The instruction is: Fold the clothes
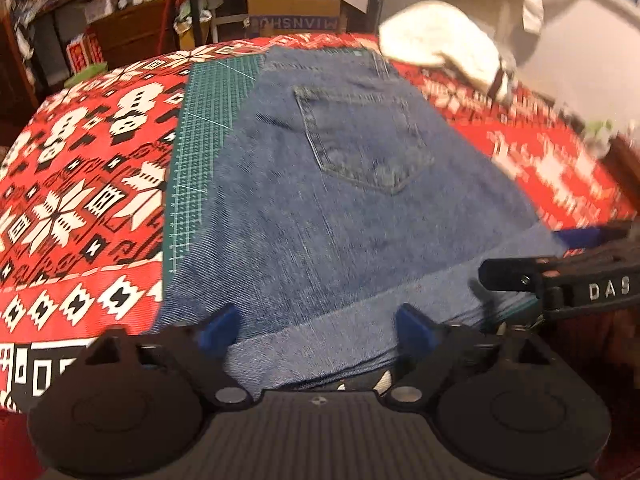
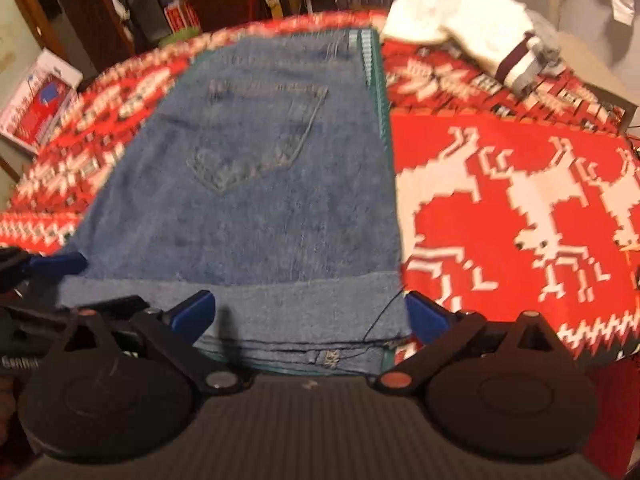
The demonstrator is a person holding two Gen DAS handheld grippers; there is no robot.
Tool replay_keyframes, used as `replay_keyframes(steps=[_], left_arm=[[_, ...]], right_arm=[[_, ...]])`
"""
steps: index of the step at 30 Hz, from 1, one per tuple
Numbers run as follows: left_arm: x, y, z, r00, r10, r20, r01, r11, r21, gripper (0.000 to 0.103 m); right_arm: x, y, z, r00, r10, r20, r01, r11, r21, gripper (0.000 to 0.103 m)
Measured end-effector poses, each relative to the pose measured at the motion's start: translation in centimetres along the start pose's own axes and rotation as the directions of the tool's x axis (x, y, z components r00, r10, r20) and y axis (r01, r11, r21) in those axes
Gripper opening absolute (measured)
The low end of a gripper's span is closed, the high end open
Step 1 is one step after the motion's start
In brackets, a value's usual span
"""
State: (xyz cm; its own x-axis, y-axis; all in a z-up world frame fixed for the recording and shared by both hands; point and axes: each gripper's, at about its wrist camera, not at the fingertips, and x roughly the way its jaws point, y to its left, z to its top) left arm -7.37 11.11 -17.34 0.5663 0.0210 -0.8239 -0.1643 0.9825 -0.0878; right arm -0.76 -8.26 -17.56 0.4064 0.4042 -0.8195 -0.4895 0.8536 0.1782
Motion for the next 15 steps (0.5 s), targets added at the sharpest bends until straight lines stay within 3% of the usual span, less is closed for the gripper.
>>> replay_keyframes(steps=[3, 11, 15], left_arm=[[-1.7, 1.5, 0.5, 0.999, -0.041, 0.027, 0.042, 0.997, -0.064, 0.078], [-4.6, 6.1, 0.6, 0.997, -0.064, 0.041, 0.07, 0.983, -0.171, 0.059], [-5.4, 8.8, -0.1, 0.996, -0.077, 0.046, 0.086, 0.964, -0.252, 0.05]], right_arm=[[-1.7, -0.5, 0.3, 0.999, 0.016, 0.03, -0.016, 1.0, 0.001, 0.098], [-3.7, -1.8, 0.0, 0.998, -0.005, 0.062, 0.005, 1.0, -0.004, 0.08], [-3.6, -2.6, -0.6, 0.998, 0.006, 0.054, -0.008, 0.999, 0.039, 0.061]])
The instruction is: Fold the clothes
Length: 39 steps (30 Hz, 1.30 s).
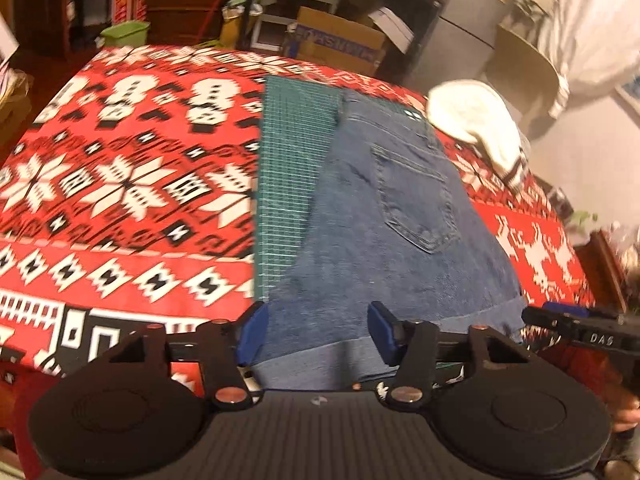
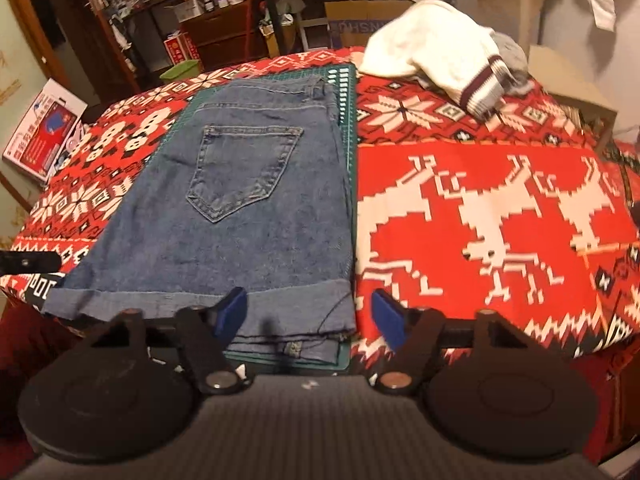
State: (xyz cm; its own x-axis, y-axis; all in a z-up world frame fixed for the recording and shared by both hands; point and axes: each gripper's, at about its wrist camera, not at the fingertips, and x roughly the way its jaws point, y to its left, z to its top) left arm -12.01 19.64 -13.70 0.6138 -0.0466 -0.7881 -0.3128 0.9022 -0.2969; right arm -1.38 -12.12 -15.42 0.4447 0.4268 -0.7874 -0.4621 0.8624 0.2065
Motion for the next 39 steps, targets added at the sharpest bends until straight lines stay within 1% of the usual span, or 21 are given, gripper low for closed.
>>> replay_keyframes(steps=[1, 2, 3, 4, 7, 9, 11, 14, 18, 19, 20, 21, 22, 23, 25, 29, 31, 34, 39], left_arm=[[-0.1, 0.6, 0.0, 1.0, -0.005, -0.004, 0.005, 1.0, -0.022, 0.047], [-0.1, 1.2, -0.1, 1.0, -0.012, -0.01, 0.012, 0.999, -0.047, 0.043], [-0.1, 1.9, -0.2, 0.999, -0.026, -0.022, 0.025, 0.997, -0.075, 0.04], [0.0, 2.4, -0.3, 0.999, -0.043, -0.031, 0.04, 0.994, -0.1, 0.035], [0.5, 3.4, -0.8, 0.996, -0.075, -0.055, 0.066, 0.987, -0.148, 0.032], [0.6, 3.8, -1.1, 0.994, -0.091, -0.066, 0.08, 0.984, -0.16, 0.03], [0.6, 4.1, -1.5, 0.992, -0.104, -0.069, 0.091, 0.981, -0.169, 0.031], [0.9, 4.6, -1.8, 0.99, -0.109, -0.084, 0.092, 0.978, -0.187, 0.031], [1.1, 4.8, -1.9, 0.989, -0.11, -0.094, 0.091, 0.978, -0.187, 0.031], [1.0, 4.6, -2.0, 0.991, -0.107, -0.083, 0.091, 0.98, -0.18, 0.025], [0.8, 4.3, -2.0, 0.993, -0.091, -0.069, 0.079, 0.982, -0.169, 0.007], [0.6, 4.0, -1.9, 0.995, -0.076, -0.057, 0.066, 0.985, -0.159, 0.005], [0.5, 3.7, -1.8, 0.997, -0.06, -0.048, 0.053, 0.987, -0.151, 0.005], [0.4, 3.5, -1.6, 0.998, -0.049, -0.04, 0.043, 0.988, -0.145, 0.004], [-0.1, 3.4, -1.1, 0.999, -0.049, -0.022, 0.045, 0.987, -0.156, 0.004], [-1.3, 3.4, 0.0, 0.997, -0.072, 0.015, 0.073, 0.979, -0.188, 0.004], [-1.6, 3.3, 0.5, 0.996, -0.085, 0.021, 0.087, 0.978, -0.19, 0.004], [-1.4, 2.9, 0.1, 0.997, -0.071, -0.002, 0.07, 0.983, -0.168, 0.004], [1.2, 3.8, -1.9, 0.996, -0.004, -0.094, -0.012, 0.985, -0.17, 0.005]], right_arm=[[0.1, -0.1, -0.1, 1.0, 0.0, -0.004, 0.0, 1.0, 0.008, 0.055], [0.2, -0.3, -0.2, 1.0, 0.0, -0.009, 0.001, 1.0, 0.015, 0.052], [0.4, -0.4, -0.2, 1.0, 0.0, -0.012, 0.001, 1.0, 0.027, 0.046], [0.6, -0.6, -0.3, 1.0, 0.0, -0.015, 0.001, 0.999, 0.04, 0.043], [0.9, -1.1, -0.3, 1.0, 0.005, -0.023, -0.004, 0.997, 0.08, 0.038], [1.1, -1.5, -0.3, 1.0, 0.015, -0.026, -0.012, 0.994, 0.105, 0.038], [1.2, -2.0, -0.3, 0.999, 0.036, -0.031, -0.031, 0.991, 0.131, 0.04], [1.5, -2.5, -0.3, 0.997, 0.059, -0.04, -0.052, 0.985, 0.167, 0.041], [1.9, -2.6, -0.4, 0.996, 0.071, -0.049, -0.061, 0.982, 0.178, 0.041], [1.8, -2.5, -0.4, 0.997, 0.07, -0.045, -0.062, 0.983, 0.173, 0.038], [1.7, -2.4, -0.4, 0.997, 0.066, -0.044, -0.058, 0.984, 0.167, 0.035], [1.6, -2.3, -0.4, 0.997, 0.055, -0.047, -0.047, 0.986, 0.161, 0.023], [1.6, -2.3, -0.3, 0.998, 0.043, -0.049, -0.034, 0.986, 0.16, 0.015], [1.4, -2.4, -0.3, 0.998, 0.041, -0.051, -0.032, 0.985, 0.17, 0.013], [0.9, -2.9, 0.0, 0.996, 0.077, -0.042, -0.066, 0.975, 0.214, 0.009], [-0.7, -3.5, 0.8, 0.988, 0.152, 0.017, -0.151, 0.948, 0.279, 0.007], [-1.1, -3.4, 1.2, 0.984, 0.174, 0.031, -0.175, 0.94, 0.292, 0.007], [-1.2, -3.2, 1.4, 0.986, 0.162, 0.034, -0.165, 0.945, 0.283, 0.007], [0.7, -4.0, -0.2, 0.99, 0.138, -0.032, -0.123, 0.95, 0.286, 0.007]])
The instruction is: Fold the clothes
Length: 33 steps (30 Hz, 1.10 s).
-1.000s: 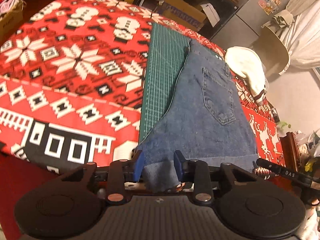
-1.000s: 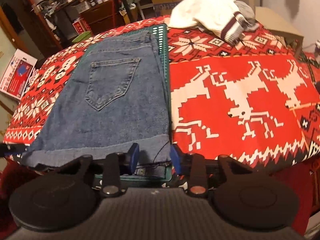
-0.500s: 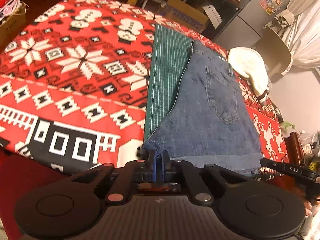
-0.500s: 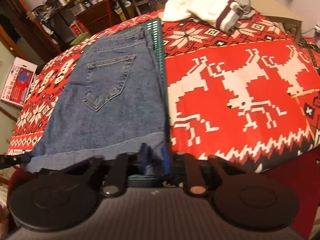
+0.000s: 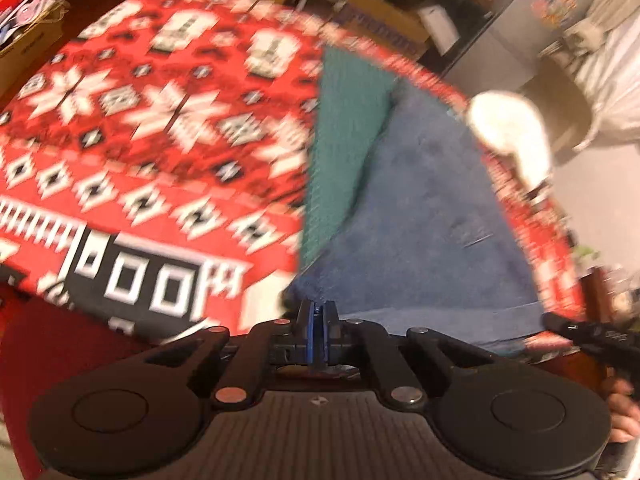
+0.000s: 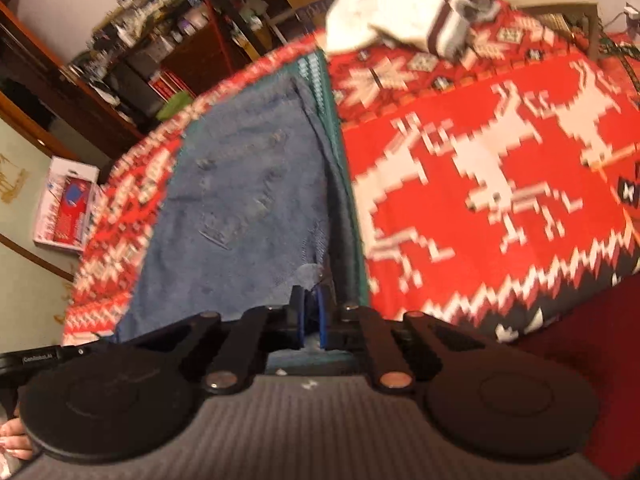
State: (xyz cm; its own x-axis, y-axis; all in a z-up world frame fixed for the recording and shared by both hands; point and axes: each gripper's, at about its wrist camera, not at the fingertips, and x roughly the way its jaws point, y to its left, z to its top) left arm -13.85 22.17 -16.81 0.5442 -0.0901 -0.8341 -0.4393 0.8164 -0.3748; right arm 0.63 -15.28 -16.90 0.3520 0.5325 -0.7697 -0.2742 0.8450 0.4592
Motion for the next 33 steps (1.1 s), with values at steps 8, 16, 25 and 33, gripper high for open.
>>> replay_keyframes(steps=[8, 16, 25, 33], left_arm=[[0.1, -0.2, -0.3, 1.0, 0.019, -0.004, -0.019, 0.999, 0.037, 0.007], [0.1, -0.6, -0.4, 0.999, 0.041, 0.018, -0.042, 0.998, 0.049, 0.006], [0.1, 0.2, 0.3, 0.998, 0.052, 0.019, -0.053, 0.998, 0.016, 0.006], [0.3, 0.0, 0.0, 0.998, 0.067, 0.015, -0.067, 0.997, 0.035, 0.01]], right_arm=[[0.8, -2.6, -0.2, 0.999, 0.019, -0.032, -0.016, 0.995, 0.097, 0.031], [2.0, -3.0, 0.6, 0.998, 0.058, -0.028, -0.054, 0.991, 0.121, 0.011], [0.1, -0.5, -0.2, 1.0, 0.031, 0.003, -0.031, 0.996, 0.083, 0.006], [1.3, -1.8, -0.1, 1.0, 0.006, -0.031, -0.003, 0.995, 0.096, 0.016]])
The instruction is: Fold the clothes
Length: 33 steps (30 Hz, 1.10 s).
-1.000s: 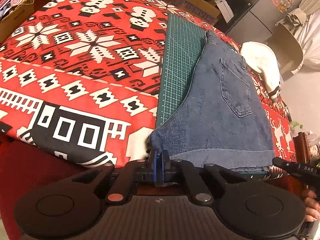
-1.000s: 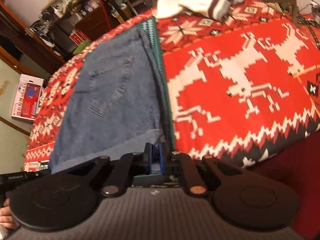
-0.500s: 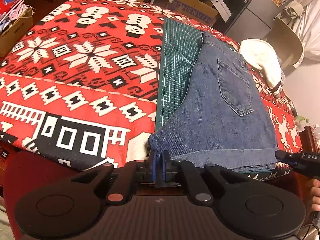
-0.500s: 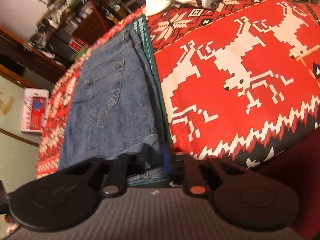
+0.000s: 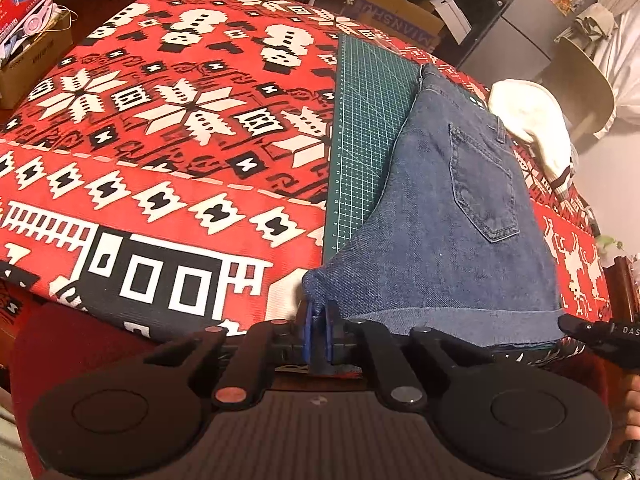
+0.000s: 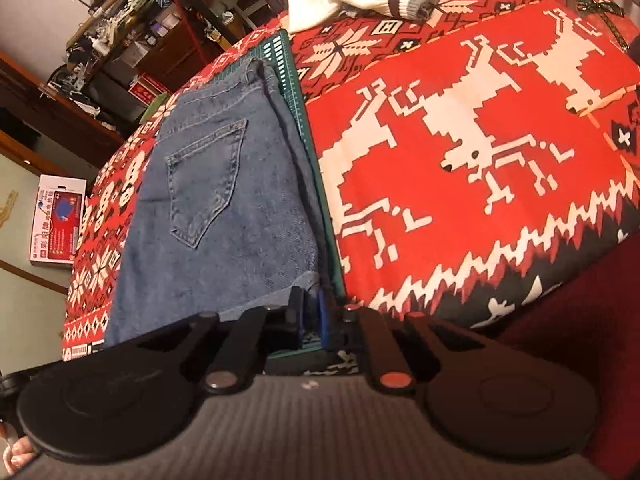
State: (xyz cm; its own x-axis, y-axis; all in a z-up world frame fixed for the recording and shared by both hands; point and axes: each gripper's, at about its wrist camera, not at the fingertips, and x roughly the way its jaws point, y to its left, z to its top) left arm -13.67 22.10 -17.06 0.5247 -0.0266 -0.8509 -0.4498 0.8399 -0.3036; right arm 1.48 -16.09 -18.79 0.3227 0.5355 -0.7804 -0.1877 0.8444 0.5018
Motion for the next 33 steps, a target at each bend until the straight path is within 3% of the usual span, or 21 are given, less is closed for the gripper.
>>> replay_keyframes(steps=[4, 8, 11, 15, 18, 22, 26, 28, 33], left_arm=[[-0.6, -0.1, -0.3, 1.0, 0.022, 0.018, -0.022, 0.999, 0.03, 0.026], [-1.6, -0.2, -1.1, 1.0, 0.014, 0.027, -0.016, 0.998, 0.062, 0.027], [-2.5, -1.3, -2.3, 0.996, 0.064, 0.056, -0.072, 0.987, 0.141, 0.027], [-2.0, -4.0, -4.3, 0.982, 0.16, 0.099, -0.184, 0.927, 0.326, 0.028], [-1.0, -5.5, -5.4, 0.966, 0.229, 0.123, -0.259, 0.866, 0.428, 0.029], [-0.1, -5.5, -5.7, 0.968, 0.222, 0.115, -0.25, 0.873, 0.418, 0.029], [0.9, -4.9, -5.0, 0.97, 0.216, 0.112, -0.242, 0.904, 0.351, 0.029], [0.8, -5.1, -4.9, 0.969, 0.213, 0.122, -0.242, 0.913, 0.329, 0.022], [-0.5, -4.9, -4.6, 0.969, 0.183, 0.167, -0.222, 0.942, 0.252, 0.016]], right_arm=[[-0.5, 0.0, -0.2, 1.0, 0.009, -0.004, -0.009, 1.0, -0.014, 0.019], [-1.4, 0.0, -0.5, 1.0, 0.023, 0.012, -0.023, 1.0, -0.001, 0.027], [-2.2, 1.5, -1.2, 0.997, -0.061, 0.048, 0.067, 0.991, -0.119, 0.029], [-2.1, 4.3, -2.8, 0.991, -0.124, 0.059, 0.137, 0.93, -0.341, 0.035], [-1.9, 5.5, -3.9, 0.99, -0.134, 0.049, 0.142, 0.898, -0.416, 0.036], [-1.8, 5.8, -4.6, 0.992, -0.119, 0.043, 0.125, 0.894, -0.431, 0.036], [-1.4, 5.2, -4.4, 0.99, -0.136, 0.043, 0.141, 0.897, -0.419, 0.036], [-1.4, 5.0, -4.4, 0.989, -0.139, 0.046, 0.146, 0.897, -0.417, 0.036], [-1.5, 4.3, -4.2, 0.99, -0.127, 0.054, 0.138, 0.907, -0.398, 0.036]])
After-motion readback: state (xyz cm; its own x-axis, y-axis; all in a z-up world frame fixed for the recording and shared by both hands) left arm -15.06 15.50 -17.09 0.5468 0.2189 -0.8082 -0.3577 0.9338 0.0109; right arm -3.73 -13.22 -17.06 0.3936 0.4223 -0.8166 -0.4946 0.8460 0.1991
